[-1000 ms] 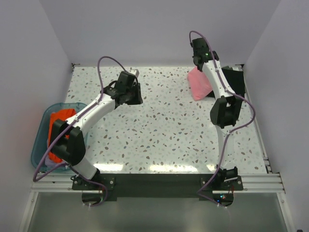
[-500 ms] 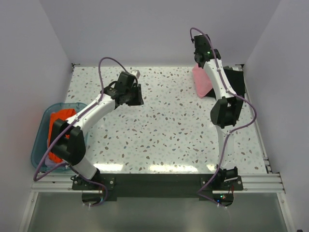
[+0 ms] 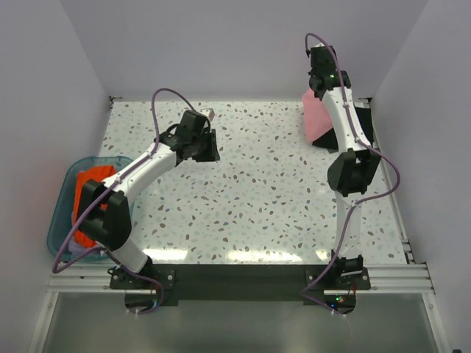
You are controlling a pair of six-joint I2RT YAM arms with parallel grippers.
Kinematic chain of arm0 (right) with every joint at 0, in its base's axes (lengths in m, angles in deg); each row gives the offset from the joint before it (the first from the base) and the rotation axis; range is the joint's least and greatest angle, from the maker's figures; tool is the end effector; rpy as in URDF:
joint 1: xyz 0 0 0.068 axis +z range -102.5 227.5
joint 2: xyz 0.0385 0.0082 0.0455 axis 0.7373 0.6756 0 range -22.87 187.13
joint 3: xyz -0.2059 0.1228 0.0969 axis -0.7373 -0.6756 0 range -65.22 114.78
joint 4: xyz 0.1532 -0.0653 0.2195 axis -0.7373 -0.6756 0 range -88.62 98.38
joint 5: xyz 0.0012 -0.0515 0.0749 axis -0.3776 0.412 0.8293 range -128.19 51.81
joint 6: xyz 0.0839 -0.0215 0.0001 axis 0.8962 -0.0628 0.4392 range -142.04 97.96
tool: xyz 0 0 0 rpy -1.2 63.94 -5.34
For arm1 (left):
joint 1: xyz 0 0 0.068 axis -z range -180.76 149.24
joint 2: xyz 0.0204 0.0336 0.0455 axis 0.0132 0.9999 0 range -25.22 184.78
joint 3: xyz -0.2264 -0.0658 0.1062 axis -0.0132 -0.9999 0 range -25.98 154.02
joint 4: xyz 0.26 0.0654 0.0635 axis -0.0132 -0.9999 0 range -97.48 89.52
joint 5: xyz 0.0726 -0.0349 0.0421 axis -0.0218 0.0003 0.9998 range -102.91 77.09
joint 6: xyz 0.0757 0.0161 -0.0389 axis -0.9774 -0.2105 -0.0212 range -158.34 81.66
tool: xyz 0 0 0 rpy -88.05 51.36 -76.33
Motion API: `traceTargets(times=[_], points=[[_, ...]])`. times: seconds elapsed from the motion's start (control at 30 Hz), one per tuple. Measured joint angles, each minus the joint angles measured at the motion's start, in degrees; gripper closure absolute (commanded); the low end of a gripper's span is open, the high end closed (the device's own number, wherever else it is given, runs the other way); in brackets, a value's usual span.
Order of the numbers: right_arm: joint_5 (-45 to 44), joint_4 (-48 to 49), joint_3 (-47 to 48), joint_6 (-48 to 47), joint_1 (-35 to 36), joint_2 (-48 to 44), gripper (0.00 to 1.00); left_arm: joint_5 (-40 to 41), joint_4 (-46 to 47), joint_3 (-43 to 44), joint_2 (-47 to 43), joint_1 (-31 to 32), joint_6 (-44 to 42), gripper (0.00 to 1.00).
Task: Fold and stack the t-shirts
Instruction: Neatly place the folded tshirt to the corner, then reset both grippers
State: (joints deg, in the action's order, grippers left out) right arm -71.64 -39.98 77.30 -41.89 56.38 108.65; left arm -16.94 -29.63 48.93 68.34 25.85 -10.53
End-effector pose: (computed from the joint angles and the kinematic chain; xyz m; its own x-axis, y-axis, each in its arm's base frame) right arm 0.5386 0.0414 0.3250 -0.6671 -0.3910 -0.6340 0.0823 0.8072 -0.5845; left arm 0.3569 -0.1848 0.2247 -0.8140 -0.1129 -0.5698 0.1235 0.9249 -0.3596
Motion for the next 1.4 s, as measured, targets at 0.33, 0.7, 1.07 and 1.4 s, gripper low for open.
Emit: traceTargets(times=[0.33, 0.7, 1.07, 1.4], points=[[1.42, 0.28, -0.02, 2.05, -2.58, -2.43, 1.00, -0.26, 0.37, -0.81, 0.50, 0.00, 0.00, 0.69], [2.99, 0.72, -4.52, 7.91, -7.89, -2.01, 0.43, -1.01, 0.83, -1.16, 1.22, 0.00, 0.02, 0.69], [6.08, -2.62, -7.28, 24.28, -17.53, 1.70, 0.01, -3.06, 1.31, -2.16, 1.60, 0.02, 0.07, 0.66], [13.79, 4.63, -33.53, 32.59, -6.71, -19.26, 0.01, -2.29, 1.33, -2.34, 0.81, 0.04, 0.17, 0.64]])
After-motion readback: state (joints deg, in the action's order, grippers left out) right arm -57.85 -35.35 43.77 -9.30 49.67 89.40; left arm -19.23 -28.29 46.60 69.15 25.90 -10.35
